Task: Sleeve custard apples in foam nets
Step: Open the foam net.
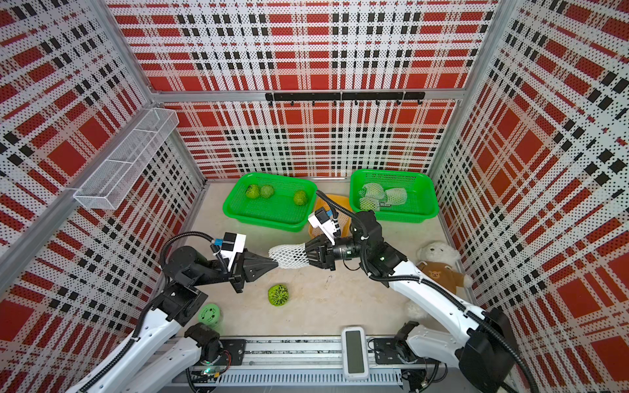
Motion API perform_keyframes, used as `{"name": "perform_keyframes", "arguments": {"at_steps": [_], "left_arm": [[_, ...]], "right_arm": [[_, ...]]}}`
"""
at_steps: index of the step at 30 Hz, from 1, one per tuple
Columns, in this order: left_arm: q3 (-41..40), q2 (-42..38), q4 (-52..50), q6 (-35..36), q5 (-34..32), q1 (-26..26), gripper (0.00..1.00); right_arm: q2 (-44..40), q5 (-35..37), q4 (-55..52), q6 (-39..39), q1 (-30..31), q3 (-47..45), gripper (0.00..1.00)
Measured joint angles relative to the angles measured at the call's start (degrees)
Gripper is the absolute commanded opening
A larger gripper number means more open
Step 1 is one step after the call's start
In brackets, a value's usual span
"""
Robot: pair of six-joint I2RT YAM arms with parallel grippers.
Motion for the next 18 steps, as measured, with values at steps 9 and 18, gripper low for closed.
{"name": "perform_keyframes", "arguments": {"at_steps": [9, 18], "left_arm": [[0.0, -1.3, 0.2, -0.1, -1.3, 0.0, 0.0], [6.2, 0.6, -13.6, 2.7, -9.4, 0.0, 0.0]], "right_arm": [[-2.8, 3.8, -2.4, -3.5, -1.7, 0.0, 1.0], [-14.1, 4.2, -8.7, -4.0, -11.7, -3.4, 1.0]]}}
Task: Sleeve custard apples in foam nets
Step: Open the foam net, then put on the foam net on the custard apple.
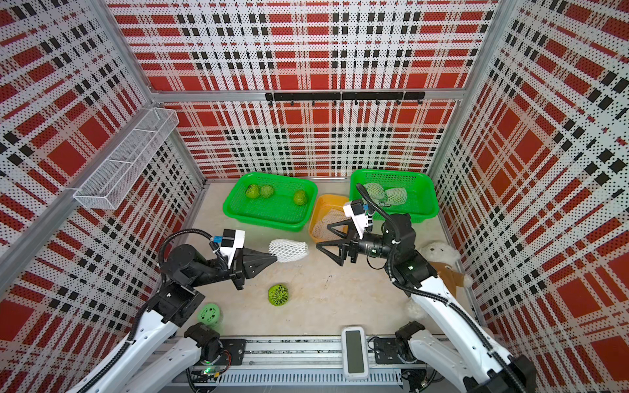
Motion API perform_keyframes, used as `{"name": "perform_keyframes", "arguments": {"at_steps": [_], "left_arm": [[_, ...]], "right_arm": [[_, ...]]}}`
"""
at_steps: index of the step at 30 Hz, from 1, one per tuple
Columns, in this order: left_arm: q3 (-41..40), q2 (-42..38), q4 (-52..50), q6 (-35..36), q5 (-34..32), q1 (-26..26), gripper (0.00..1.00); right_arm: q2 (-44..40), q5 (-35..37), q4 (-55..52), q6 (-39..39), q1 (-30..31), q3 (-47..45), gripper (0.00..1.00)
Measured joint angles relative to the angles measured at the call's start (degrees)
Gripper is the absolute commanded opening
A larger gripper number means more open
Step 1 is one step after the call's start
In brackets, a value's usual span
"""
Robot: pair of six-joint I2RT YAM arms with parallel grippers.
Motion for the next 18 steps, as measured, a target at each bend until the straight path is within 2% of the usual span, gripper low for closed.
{"name": "perform_keyframes", "arguments": {"at_steps": [8, 11, 15, 18], "left_arm": [[18.3, 7.2, -36.2, 0.2, -21.4, -0.3, 0.0], [24.1, 11.5, -48.5, -0.1, -26.8, -0.7, 0.0], [29.6, 16.7, -61.7, -0.3, -30.6, -1.4, 0.0], [31.2, 20.8, -68.3, -0.8, -33.6, -4.6, 0.0]], "right_arm": [[0.2, 2.7, -0.8, -0.4, 0.0, -4.9, 1.0], [4.5, 1.7, -1.9, -2.0, 0.0, -4.0, 1.0], [9.8, 0.1, -4.1, -4.1, 0.0, -2.9, 1.0], [11.1, -0.7, -4.2, -5.2, 0.2, -3.1, 1.0]]}}
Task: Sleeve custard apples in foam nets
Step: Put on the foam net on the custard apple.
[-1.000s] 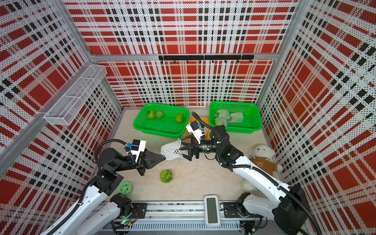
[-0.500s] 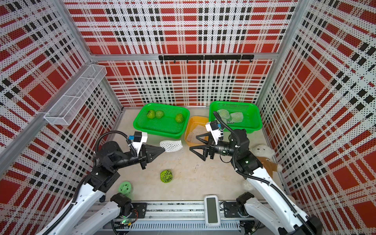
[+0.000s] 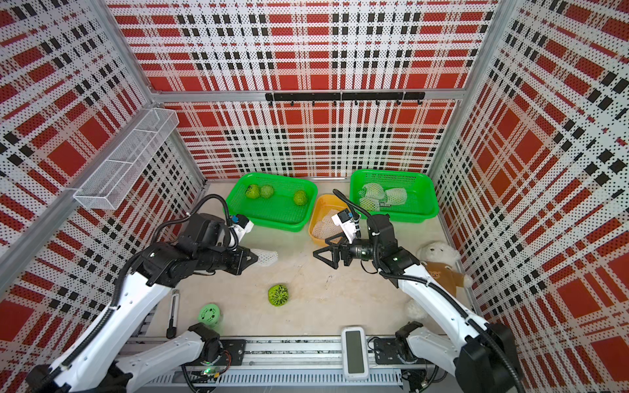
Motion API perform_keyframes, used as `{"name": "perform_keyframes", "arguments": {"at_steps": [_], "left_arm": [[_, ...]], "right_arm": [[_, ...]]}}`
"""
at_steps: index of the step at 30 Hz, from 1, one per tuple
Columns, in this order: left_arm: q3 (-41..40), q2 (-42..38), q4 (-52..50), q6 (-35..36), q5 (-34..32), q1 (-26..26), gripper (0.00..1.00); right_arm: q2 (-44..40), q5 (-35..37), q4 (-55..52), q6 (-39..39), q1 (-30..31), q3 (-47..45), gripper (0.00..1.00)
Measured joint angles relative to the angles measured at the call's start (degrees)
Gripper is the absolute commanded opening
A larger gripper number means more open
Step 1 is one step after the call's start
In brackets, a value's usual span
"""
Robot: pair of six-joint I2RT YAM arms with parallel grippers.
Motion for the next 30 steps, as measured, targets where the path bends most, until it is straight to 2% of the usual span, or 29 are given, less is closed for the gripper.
{"name": "perform_keyframes", "arguments": {"at_steps": [4, 9, 14, 24, 30], "left_arm": [[-0.9, 5.8, -3.7, -0.6, -2.6, -5.0, 0.0], [-4.1, 10.3, -2.8, -1.4, -3.4, -7.5, 0.0], [-6.6, 13.5, 0.2, -2.1, -3.0, -9.0, 0.0], [-6.5, 17.4, 6.1, -2.5, 0.1, -11.2, 0.0], [-6.8, 17.2, 7.3, -2.6, -2.0, -9.0, 0.0]], "right_arm": [[0.0, 0.9, -0.5, -3.0, 1.3, -0.1, 1.0], [0.7, 4.0, -4.2, -7.4, 4.2, 0.1, 1.0], [1.7, 5.4, -5.6, -9.8, 5.0, 0.1, 1.0], [1.8, 7.4, -4.5, -13.4, 5.9, -1.3, 1.0], [1.8, 8.7, -4.2, -14.1, 5.9, -2.6, 1.0]]}}
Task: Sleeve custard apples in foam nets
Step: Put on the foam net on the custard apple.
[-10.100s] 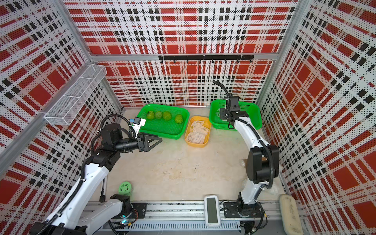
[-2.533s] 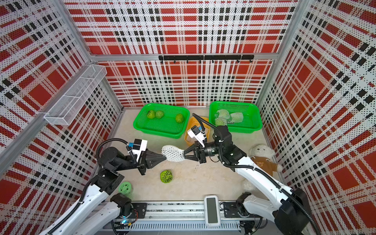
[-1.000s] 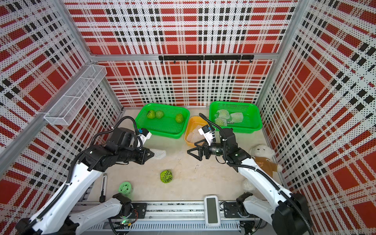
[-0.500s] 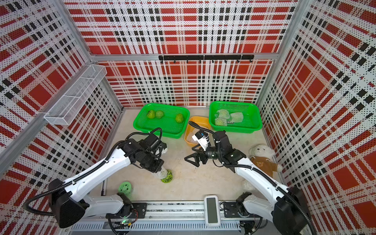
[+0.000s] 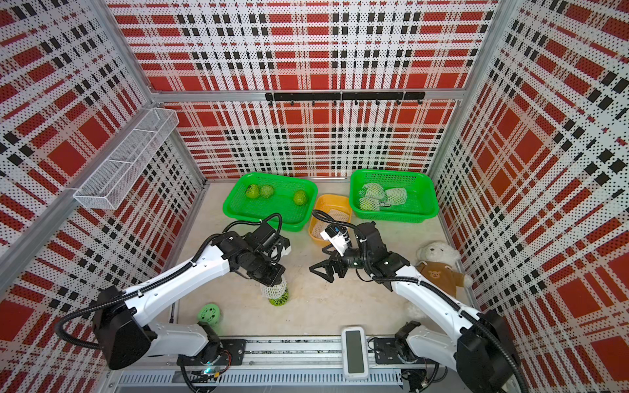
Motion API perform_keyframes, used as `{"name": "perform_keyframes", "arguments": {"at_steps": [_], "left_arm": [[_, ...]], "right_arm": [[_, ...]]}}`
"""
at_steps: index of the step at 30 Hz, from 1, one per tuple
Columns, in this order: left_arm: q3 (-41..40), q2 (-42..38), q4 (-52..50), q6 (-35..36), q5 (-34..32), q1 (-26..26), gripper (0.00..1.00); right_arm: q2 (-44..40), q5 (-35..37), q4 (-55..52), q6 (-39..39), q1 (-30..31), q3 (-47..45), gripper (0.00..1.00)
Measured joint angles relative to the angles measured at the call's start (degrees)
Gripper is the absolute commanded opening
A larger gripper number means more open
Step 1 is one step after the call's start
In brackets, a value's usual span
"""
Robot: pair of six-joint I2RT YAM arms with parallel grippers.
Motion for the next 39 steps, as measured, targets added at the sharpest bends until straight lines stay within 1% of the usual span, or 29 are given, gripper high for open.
{"name": "perform_keyframes", "arguments": {"at_steps": [5, 7, 11, 17, 20, 24, 33, 36, 39], "left_arm": [[-3.1, -3.3, 1.7, -1.2, -0.9, 5.4, 0.0], [-3.8, -3.8, 1.9, -1.4, -0.5, 6.1, 0.0], [-4.3, -3.3, 2.4, -2.3, -0.5, 6.0, 0.0], [-4.4, -3.1, 2.6, -4.4, -5.7, 5.0, 0.0], [-4.4, -2.4, 2.5, -5.4, -8.4, 3.6, 0.0], [-4.4, -0.8, 2.1, -5.8, -11.1, 0.2, 0.0], [-4.6, -0.6, 8.7, -5.9, -1.9, -4.9, 0.0], [-5.6, -0.2, 10.6, -6.5, -0.9, -3.8, 0.0], [-7.6, -0.2, 11.2, -7.4, -2.1, -1.3, 0.0]], "right_arm": [[0.0, 0.4, 0.4, -0.2, 0.0, -0.6, 1.0], [0.0, 0.5, 0.5, -0.2, 0.0, -0.9, 1.0], [0.0, 0.6, 0.7, -0.2, 0.0, -1.0, 1.0], [0.0, 0.7, 1.1, -0.3, 0.0, -2.0, 1.0], [0.0, 0.9, 1.3, -0.4, 0.0, -2.4, 1.0], [0.0, 1.0, 1.3, -0.4, 0.1, -2.6, 1.0], [0.0, 1.4, 2.2, -0.4, 0.3, -3.2, 1.0], [0.0, 1.9, 2.1, -0.4, 0.3, -3.5, 1.0], [-0.2, 2.1, 2.3, -0.4, 0.3, -3.8, 1.0]]}}
